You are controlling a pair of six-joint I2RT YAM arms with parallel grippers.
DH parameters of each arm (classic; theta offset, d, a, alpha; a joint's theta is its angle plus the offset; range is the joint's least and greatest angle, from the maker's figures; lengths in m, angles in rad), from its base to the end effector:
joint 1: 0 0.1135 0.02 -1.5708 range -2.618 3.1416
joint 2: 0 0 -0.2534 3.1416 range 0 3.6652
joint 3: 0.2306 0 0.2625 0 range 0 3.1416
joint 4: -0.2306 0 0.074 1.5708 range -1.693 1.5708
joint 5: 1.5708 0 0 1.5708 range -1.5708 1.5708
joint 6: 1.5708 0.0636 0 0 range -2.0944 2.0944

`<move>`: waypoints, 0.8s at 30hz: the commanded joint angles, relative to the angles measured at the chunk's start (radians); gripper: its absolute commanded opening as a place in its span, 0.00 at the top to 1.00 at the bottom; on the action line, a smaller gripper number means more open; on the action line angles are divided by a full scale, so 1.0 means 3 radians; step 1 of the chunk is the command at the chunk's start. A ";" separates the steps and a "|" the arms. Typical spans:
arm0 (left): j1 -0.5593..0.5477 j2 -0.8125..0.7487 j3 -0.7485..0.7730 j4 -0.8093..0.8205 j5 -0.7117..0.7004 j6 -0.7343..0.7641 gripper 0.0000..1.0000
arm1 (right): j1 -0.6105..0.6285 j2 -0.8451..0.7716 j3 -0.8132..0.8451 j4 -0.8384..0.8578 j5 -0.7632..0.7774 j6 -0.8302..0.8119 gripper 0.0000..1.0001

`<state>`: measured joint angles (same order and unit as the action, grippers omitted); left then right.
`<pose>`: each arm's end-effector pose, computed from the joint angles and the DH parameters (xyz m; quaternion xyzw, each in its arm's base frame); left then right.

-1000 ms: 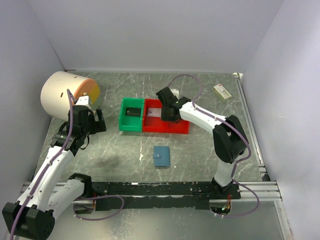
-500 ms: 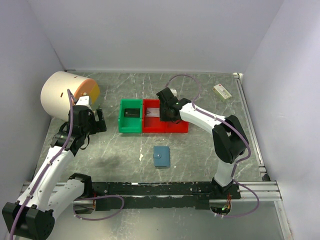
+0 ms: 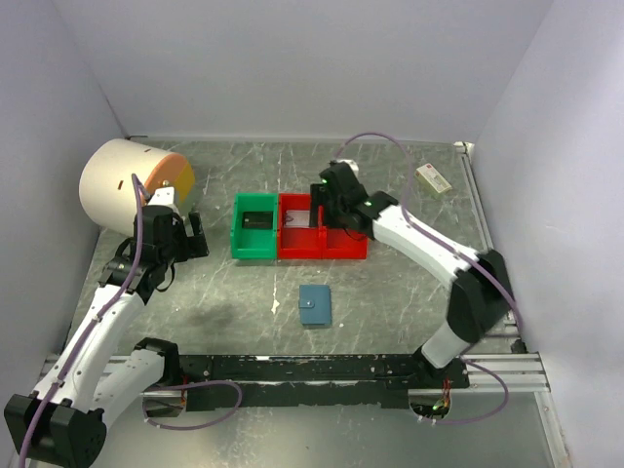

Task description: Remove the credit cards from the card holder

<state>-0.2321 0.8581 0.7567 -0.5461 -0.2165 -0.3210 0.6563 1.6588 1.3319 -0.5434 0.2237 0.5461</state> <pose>0.2203 -0.0380 0.2569 -0.0876 0.8871 -0.0279 0.4524 0.3186 0.2275 0.2367 -0.0132 0.9341 0.1064 0.3405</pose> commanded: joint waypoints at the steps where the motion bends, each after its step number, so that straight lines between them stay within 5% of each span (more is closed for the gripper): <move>1: -0.0024 -0.0037 0.0029 0.0119 0.0160 0.0040 0.00 | -0.0004 -0.0714 -0.0571 0.0249 -0.0243 0.0166 0.26; 9: -0.0029 0.0283 0.0082 0.0124 0.0531 0.0144 0.04 | 0.0003 -0.1524 -0.2229 0.1220 -0.1187 0.0860 0.38; 16: -0.0062 0.0276 0.0037 0.0205 0.0739 0.0171 0.04 | 0.0003 -0.1407 -0.2509 0.1293 -0.1354 0.0942 0.51; 24: -0.0130 0.0403 -0.0018 0.0412 0.1481 0.0005 0.06 | 0.0002 -0.0902 -0.2946 0.2105 -0.1771 0.1154 0.62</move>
<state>-0.2470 0.9703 0.7567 -0.4953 0.0608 -0.2779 0.6559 1.3304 0.4889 -0.0349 -0.2352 0.8490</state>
